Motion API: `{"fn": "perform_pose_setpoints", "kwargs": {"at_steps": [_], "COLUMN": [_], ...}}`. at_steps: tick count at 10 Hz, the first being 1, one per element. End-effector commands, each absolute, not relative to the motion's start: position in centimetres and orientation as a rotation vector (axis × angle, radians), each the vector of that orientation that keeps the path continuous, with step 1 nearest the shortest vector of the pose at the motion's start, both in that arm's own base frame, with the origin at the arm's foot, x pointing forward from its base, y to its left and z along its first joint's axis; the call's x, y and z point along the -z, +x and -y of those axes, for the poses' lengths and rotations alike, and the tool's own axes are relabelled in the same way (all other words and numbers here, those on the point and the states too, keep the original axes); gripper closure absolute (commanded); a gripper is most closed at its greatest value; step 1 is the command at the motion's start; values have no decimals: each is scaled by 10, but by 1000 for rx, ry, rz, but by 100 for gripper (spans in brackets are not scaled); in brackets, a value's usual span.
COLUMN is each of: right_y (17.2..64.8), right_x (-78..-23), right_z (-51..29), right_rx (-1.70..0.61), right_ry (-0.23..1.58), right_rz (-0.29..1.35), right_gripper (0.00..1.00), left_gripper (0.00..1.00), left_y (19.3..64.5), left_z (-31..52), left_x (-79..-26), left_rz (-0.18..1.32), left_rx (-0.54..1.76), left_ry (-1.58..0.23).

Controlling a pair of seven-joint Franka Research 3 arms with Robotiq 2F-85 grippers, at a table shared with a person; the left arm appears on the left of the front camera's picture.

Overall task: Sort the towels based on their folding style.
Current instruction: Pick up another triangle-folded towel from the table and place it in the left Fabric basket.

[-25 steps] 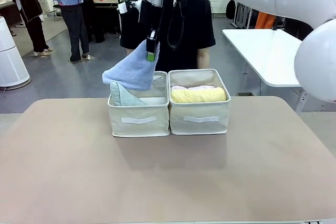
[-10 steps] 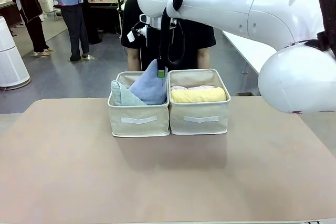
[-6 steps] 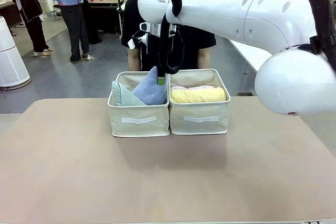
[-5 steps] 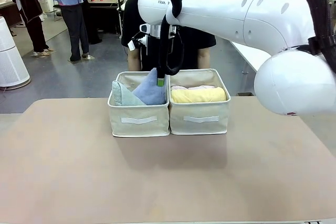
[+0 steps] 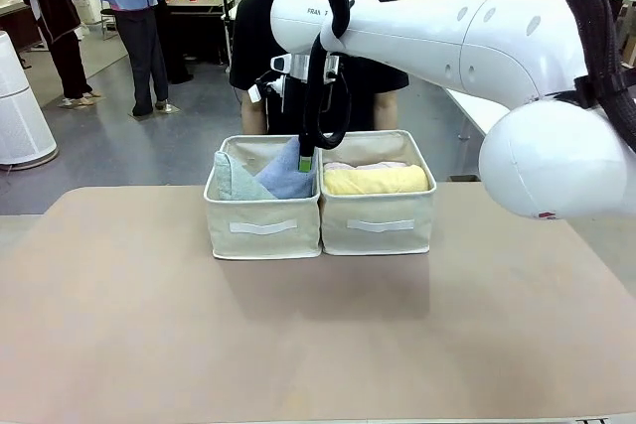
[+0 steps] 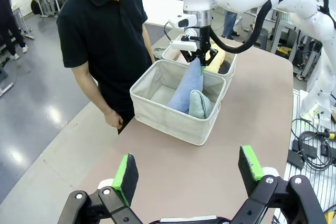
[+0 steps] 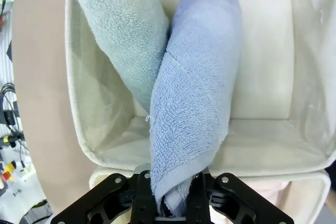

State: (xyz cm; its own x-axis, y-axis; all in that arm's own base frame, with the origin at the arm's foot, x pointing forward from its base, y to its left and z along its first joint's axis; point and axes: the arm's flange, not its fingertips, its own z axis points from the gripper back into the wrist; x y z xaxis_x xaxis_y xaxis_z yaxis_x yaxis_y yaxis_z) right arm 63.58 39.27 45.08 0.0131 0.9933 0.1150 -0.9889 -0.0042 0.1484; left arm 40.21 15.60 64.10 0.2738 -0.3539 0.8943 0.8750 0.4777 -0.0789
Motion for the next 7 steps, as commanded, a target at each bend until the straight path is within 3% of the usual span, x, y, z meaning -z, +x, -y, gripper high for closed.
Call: {"fn": "perform_pose_setpoints", "kwargs": {"at_steps": [1,7], "right_y": [641,639], "right_x": [-446,-432], "right_z": [-396,-394], "right_rx": [-1574,-1578], "right_ry": [264,265], "right_rz": [-48,-46], "right_gripper": [84,84], "left_gripper": [0,0], "left_y": [401,401], "left_z": [-156,-156], "left_x": [-641,-641], "left_rz": [977,977], "left_rx": [920,920], "left_ry": [-662,-662]}}
